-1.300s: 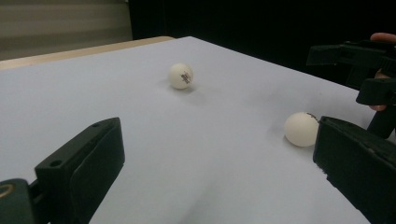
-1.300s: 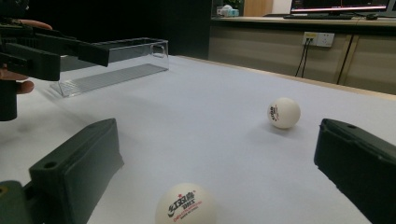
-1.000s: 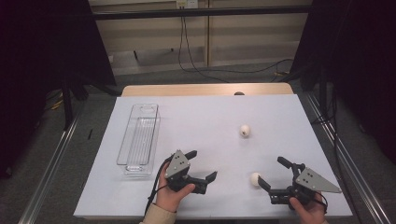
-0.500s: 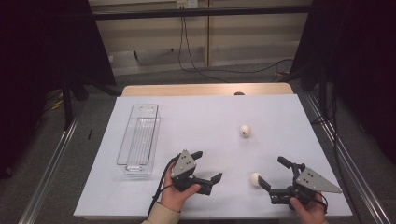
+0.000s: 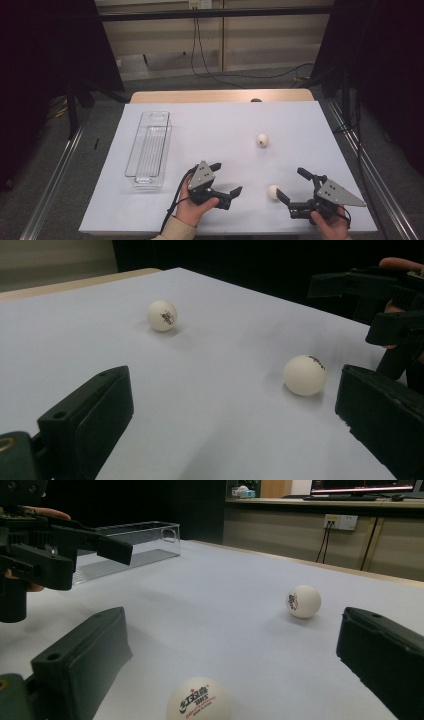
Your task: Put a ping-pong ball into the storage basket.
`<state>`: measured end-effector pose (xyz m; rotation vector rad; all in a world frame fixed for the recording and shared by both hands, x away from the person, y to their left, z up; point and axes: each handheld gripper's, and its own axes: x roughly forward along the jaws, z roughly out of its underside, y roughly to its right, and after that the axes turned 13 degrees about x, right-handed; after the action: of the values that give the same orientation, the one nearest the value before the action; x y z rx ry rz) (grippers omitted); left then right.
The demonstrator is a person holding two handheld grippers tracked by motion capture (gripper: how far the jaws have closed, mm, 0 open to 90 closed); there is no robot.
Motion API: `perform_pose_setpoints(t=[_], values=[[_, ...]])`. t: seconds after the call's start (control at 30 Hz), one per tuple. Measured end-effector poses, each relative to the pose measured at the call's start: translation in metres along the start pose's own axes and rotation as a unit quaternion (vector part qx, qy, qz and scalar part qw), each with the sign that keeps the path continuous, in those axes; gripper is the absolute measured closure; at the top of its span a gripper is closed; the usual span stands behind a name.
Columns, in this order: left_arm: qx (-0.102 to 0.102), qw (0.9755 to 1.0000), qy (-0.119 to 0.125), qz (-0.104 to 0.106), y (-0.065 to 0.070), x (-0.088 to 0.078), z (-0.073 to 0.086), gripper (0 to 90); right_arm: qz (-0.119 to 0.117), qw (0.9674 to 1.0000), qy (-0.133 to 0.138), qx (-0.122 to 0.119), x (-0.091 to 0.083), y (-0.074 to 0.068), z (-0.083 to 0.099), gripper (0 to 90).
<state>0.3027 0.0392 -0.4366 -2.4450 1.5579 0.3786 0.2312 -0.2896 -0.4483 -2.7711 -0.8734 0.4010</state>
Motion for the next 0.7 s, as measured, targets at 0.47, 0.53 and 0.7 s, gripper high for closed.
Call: perform_pose_setpoints(t=[0.47, 0.53, 0.7], values=[[0.004, 0.9999, -0.004, 0.012, 0.005, 0.009, -0.003, 2.1, 0.001, 1.0, 0.0, 0.001, 0.0, 0.0, 0.0, 0.0], [0.005, 0.9999, -0.005, 0.013, 0.006, 0.011, -0.004, 2.1, 0.0, 1.0, 0.0, 0.0, 0.0, 0.0, 0.0, 0.0], [0.003, 0.9997, -0.004, 0.023, 0.008, 0.016, -0.005, 2.0, 0.0, 1.0, 0.0, 0.0, 0.0, 0.0, 0.0, 0.0]])
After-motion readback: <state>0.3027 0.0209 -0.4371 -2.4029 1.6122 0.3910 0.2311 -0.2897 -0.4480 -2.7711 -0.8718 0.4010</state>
